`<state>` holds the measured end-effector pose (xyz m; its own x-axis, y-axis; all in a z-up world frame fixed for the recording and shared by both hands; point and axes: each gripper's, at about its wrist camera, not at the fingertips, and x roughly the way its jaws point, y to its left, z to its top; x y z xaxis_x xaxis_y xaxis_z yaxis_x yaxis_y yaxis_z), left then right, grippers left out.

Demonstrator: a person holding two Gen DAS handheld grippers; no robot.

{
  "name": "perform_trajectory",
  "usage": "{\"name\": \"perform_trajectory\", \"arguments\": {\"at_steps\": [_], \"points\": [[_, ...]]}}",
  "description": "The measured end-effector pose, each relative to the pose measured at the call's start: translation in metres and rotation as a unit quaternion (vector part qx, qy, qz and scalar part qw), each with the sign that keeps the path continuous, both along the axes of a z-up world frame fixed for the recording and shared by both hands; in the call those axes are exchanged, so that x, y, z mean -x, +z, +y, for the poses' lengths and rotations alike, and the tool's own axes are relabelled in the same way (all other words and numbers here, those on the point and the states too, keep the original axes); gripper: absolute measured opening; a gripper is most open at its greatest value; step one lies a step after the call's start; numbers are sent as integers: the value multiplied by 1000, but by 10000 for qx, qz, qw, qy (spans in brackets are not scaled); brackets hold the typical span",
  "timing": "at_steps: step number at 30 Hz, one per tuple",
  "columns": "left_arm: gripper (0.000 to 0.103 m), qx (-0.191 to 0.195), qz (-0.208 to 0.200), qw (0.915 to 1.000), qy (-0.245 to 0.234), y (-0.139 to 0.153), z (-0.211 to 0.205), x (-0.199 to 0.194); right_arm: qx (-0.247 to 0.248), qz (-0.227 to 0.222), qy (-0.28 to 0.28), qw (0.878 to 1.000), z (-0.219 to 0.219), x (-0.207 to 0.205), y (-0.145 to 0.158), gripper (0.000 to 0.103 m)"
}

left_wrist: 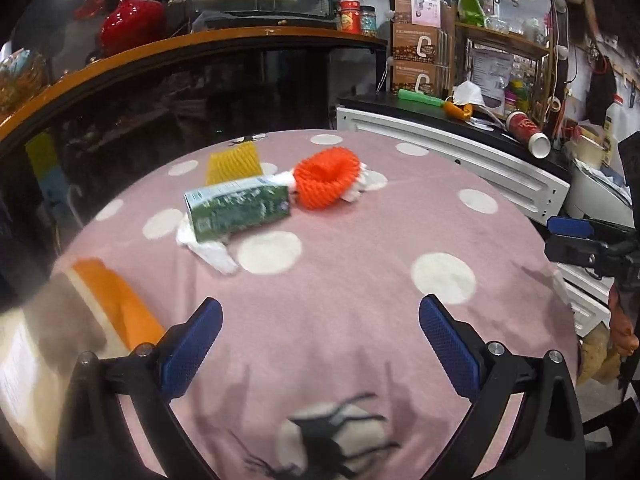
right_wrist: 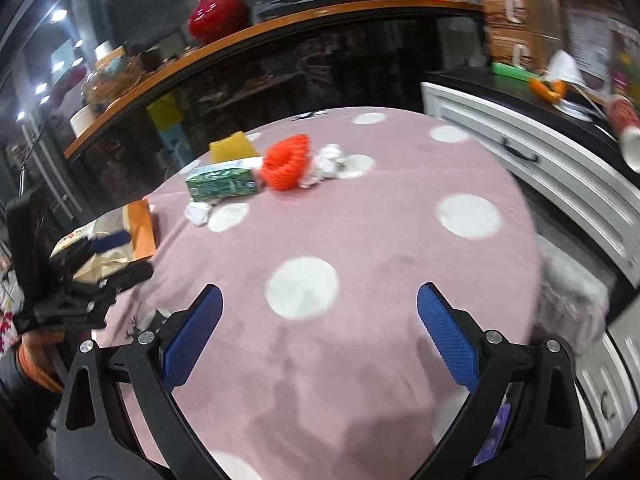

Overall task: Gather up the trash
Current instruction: 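Grasp the orange foam net with the right tool while the left tool grasps the green milk carton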

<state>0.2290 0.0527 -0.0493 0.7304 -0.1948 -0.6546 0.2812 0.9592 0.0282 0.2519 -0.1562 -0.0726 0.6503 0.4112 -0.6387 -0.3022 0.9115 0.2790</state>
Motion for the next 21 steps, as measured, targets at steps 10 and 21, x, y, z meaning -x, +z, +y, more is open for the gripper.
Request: {"name": "perform_trajectory", "arguments": {"at_steps": [10,21], "points": [[97,-530,447,9973,-251,0,21,-100,-77,81,452,9989,52,-81,4,96],[97,-689,634,9948,-401,-5,26,-136,511,177,514,9972,112,-192,-12,65]]}}
